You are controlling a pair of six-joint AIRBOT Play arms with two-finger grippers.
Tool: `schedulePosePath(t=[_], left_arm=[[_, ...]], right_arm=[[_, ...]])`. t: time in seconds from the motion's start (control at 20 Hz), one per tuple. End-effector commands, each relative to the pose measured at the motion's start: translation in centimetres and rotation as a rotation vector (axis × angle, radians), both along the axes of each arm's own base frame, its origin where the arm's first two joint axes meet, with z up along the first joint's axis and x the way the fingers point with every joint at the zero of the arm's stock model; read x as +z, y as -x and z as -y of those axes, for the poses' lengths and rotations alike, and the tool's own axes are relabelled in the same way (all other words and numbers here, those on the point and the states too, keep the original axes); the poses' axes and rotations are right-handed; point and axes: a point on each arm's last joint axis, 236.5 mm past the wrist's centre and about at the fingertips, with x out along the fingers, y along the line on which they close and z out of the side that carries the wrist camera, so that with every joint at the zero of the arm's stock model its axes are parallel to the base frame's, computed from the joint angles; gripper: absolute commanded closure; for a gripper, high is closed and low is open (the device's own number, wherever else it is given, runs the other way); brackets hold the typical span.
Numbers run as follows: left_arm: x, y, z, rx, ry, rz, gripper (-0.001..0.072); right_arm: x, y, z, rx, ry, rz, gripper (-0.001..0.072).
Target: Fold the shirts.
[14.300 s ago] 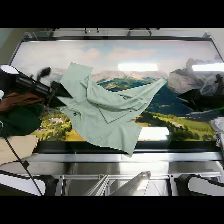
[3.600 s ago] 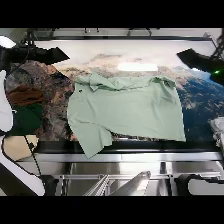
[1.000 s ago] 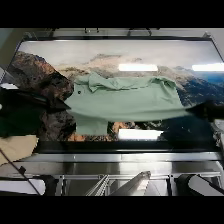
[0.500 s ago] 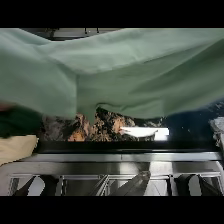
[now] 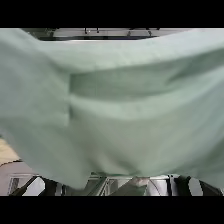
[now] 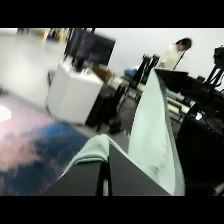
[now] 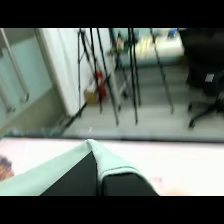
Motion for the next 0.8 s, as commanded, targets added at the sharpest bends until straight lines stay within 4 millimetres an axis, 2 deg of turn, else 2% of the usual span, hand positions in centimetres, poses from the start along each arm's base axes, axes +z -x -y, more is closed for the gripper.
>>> schedulePosePath(t=[0.0, 0.05, 0.2, 0.35, 0.45, 0.6, 0.75], left_arm=[[-11.7, -8.4, 1.0, -0.040, -0.150, -0.287, 0.0682], [-14.9, -10.6, 1.3, -0.055, -0.161, -0.357, 0.0682], [-24.0, -15.6, 2.4, -0.114, -0.181, -0.513, 0.0683], [-33.2, -19.9, 2.9, -0.134, -0.260, -0.686, 0.0683], [-37.0, -22.2, 3.1, -0.134, -0.268, -0.765, 0.0684], [-40.5, -25.8, 2.8, -0.080, -0.246, -0.797, 0.0684], [-42.6, -28.6, 2.1, 0.029, -0.218, -0.800, 0.0684]], right_arm=[[-10.4, -5.1, 1.6, 0.072, -0.095, -0.226, 0.0694], [-13.9, -6.7, 1.8, 0.074, -0.137, -0.284, 0.0694], [-24.2, -11.2, 1.9, 0.048, -0.199, -0.440, 0.0694], [-32.9, -15.9, 0.6, 0.035, -0.178, -0.568, 0.0694], [-37.5, -18.7, 0.5, 0.019, -0.215, -0.629, 0.0694], [-42.5, -22.0, 1.1, 0.022, -0.289, -0.709, 0.0694], [-43.9, -24.7, 0.8, 0.093, -0.344, -0.728, 0.0694]])
